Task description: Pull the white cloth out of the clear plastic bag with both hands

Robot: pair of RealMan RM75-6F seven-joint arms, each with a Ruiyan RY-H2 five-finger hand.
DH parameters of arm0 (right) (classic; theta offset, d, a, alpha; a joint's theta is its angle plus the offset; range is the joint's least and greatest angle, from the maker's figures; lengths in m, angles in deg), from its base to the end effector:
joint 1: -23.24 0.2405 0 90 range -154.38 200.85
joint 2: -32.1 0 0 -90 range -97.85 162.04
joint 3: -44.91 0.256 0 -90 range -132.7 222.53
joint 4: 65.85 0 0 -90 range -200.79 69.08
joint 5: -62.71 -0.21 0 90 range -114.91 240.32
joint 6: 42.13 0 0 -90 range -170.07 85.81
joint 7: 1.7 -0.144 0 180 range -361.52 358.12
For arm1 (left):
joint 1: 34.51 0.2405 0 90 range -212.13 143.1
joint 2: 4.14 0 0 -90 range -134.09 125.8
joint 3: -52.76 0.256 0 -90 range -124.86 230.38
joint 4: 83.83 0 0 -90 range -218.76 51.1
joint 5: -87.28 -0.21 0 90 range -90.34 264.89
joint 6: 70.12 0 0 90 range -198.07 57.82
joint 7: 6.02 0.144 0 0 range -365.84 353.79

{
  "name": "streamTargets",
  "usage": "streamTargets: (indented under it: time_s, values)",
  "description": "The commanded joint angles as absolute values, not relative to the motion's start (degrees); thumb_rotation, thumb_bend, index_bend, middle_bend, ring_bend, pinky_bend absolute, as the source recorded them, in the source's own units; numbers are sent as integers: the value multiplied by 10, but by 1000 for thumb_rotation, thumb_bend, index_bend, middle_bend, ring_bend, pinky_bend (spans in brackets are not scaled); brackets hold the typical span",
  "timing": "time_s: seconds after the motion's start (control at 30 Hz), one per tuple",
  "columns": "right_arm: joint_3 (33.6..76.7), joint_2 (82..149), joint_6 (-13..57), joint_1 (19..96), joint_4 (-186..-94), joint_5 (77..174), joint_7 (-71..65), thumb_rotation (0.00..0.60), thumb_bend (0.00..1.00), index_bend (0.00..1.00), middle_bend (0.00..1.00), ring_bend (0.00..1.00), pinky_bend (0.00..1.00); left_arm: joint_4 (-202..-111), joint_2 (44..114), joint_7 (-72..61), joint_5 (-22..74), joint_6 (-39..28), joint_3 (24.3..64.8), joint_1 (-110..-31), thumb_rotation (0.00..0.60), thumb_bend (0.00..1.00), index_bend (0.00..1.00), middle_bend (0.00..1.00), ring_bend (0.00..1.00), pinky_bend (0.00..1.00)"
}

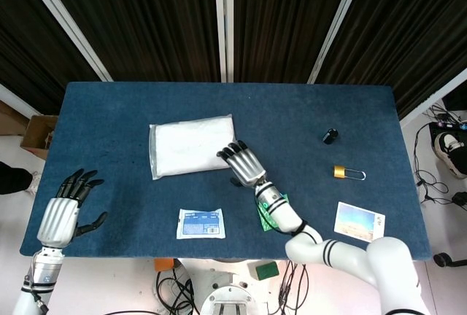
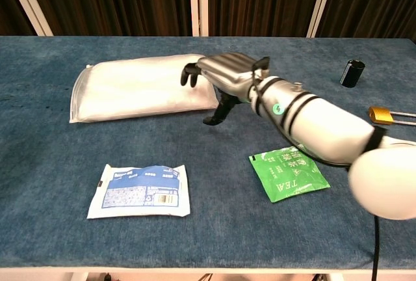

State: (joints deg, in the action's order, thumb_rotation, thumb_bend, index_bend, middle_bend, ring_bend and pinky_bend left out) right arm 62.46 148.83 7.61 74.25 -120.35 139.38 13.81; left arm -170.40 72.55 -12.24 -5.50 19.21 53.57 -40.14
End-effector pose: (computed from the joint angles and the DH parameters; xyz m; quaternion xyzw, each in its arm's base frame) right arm -0.0672 -0.3563 -0.1319 0.7738 -0.3136 0.4122 0.3646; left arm -0.2886 0.1699 0.0928 -0.5845 -0.4217 -0.4791 0.5010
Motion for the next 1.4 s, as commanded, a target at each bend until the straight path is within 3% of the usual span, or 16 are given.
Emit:
streamTargets:
  time_s: [0.03,0.2,0.33,0.43,0.57,0.77,0.9,1.0,1.23,1.33,1.4]
  values:
    - [652,1560,80,797,-1105,1385,130,600,167,280,284,159,204,-1699,724,-128,-51,195,538,-396,600,234,223,132,43,115]
    - [657,1605,76,833,-1015,1382,135,600,180,279,282,157,201,-1694,726,-140,-47,195,537,-393,600,234,223,132,43,115]
    - [647,1621,86,855,-970,1385,128,600,258,292,306,158,200,-1696,726,-151,-50,193,537,-395,600,234,223,132,43,115]
    - [631,1621,98,861,-962,1374,129,600,337,417,385,190,265,-1698,726,-150,-54,193,538,-396,600,235,223,132,43,115]
    - [604,1621,138,849,-956,1376,105,600,473,633,484,307,378,-1697,724,-152,-57,196,538,-395,600,234,223,132,43,115]
    - [559,1600,218,787,-953,1416,53,600,477,655,483,313,382,-1688,724,-160,-59,188,540,-398,600,234,223,132,43,115]
    - [524,1545,275,719,-1035,1438,51,600,477,655,476,313,382,-1684,724,-159,-63,183,544,-400,600,234,223,132,43,115]
    - [492,1479,312,654,-1151,1443,100,600,477,650,475,312,378,-1683,723,-159,-67,182,547,-400,600,234,223,132,43,115]
    - [444,1366,316,574,-1382,1419,213,600,460,581,433,299,320,-1686,719,-154,-74,170,549,-409,600,234,223,132,43,115]
    - [423,1347,300,559,-1440,1409,260,600,445,475,379,264,275,-1691,715,-147,-80,165,550,-415,600,234,223,132,43,115]
    - [413,1330,288,552,-1478,1396,307,600,390,346,317,197,225,-1694,711,-144,-83,160,550,-420,600,234,223,132,43,115]
